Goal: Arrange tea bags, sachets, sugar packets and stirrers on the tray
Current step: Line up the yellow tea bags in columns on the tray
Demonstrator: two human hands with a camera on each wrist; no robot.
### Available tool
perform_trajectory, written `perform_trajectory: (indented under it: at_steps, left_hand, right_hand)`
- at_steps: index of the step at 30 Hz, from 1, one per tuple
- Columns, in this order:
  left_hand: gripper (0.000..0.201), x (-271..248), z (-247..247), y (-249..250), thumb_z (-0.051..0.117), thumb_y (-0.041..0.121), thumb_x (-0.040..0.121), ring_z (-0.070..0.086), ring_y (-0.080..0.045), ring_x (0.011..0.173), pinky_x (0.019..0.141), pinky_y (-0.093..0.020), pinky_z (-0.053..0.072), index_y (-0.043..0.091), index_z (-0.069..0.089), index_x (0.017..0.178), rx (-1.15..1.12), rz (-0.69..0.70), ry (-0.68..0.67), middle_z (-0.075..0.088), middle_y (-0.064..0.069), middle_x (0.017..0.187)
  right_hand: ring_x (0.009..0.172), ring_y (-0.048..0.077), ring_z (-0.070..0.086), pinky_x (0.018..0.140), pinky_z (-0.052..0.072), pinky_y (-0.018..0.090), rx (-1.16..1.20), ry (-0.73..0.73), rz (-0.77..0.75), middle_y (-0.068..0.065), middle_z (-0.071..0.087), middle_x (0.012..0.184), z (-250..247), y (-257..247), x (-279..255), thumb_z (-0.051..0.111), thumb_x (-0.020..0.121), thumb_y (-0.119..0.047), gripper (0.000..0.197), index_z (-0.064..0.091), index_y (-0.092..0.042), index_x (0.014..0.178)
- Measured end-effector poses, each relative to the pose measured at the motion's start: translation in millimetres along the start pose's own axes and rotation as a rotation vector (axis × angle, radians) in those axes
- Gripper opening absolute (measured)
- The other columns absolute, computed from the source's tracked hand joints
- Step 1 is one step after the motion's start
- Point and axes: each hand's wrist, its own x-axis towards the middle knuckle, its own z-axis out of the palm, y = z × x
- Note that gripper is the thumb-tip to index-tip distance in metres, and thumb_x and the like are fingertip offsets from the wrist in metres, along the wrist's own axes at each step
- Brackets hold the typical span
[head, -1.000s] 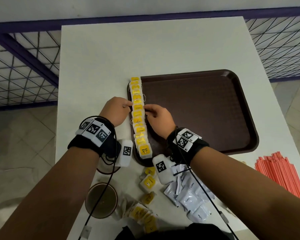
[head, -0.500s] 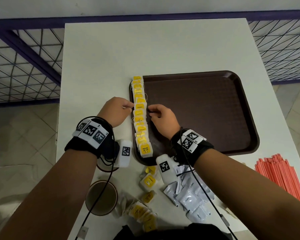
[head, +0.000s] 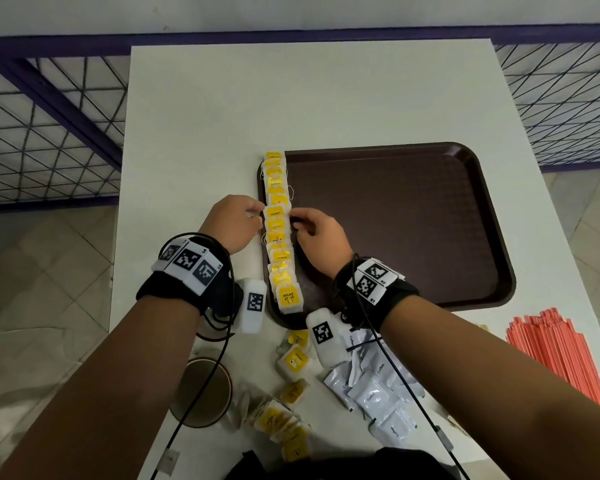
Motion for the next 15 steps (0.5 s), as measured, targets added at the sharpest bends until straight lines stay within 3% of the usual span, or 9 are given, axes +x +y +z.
perform_trajectory:
  at_steps: [2,6,15]
  left_hand:
    - [0.032,1.7,0.1,0.8,0.057,0.008,0.086,0.063,-0.024,0.104,0.098,-0.042,0.047,0.012,0.063,0.117,0.005,0.009,0.003,0.066,-0.008,0.115]
    - [0.029,2.7,1.2,0.7,0.057,0.008,0.086,0.063,-0.024,0.103,0.097,-0.042,0.047,0.011,0.066,0.114,0.01,0.033,0.009,0.067,-0.01,0.113]
    - [0.029,3.8,1.8,-1.1,0.055,0.006,0.088,0.064,-0.024,0.101,0.097,-0.041,0.047,0.01,0.065,0.115,0.002,0.059,0.03,0.067,-0.011,0.112]
  right_hand:
    - [0.108,0.013,0.061,0.096,0.05,0.033,0.026,-0.026,-0.007,0.005,0.066,0.117,1.4,-2.2,1.2,0.045,0.085,0.002,0.04,0.06,-0.014,0.119]
    - [0.107,0.014,0.061,0.095,0.048,0.026,0.001,0.007,-0.021,0.006,0.066,0.116,0.4,-5.0,3.7,0.045,0.083,0.004,0.042,0.06,-0.012,0.119]
    - [0.109,0.014,0.061,0.098,0.047,0.029,0.006,0.006,-0.023,0.006,0.066,0.117,-3.3,-3.5,0.0,0.043,0.084,0.005,0.044,0.06,-0.012,0.121]
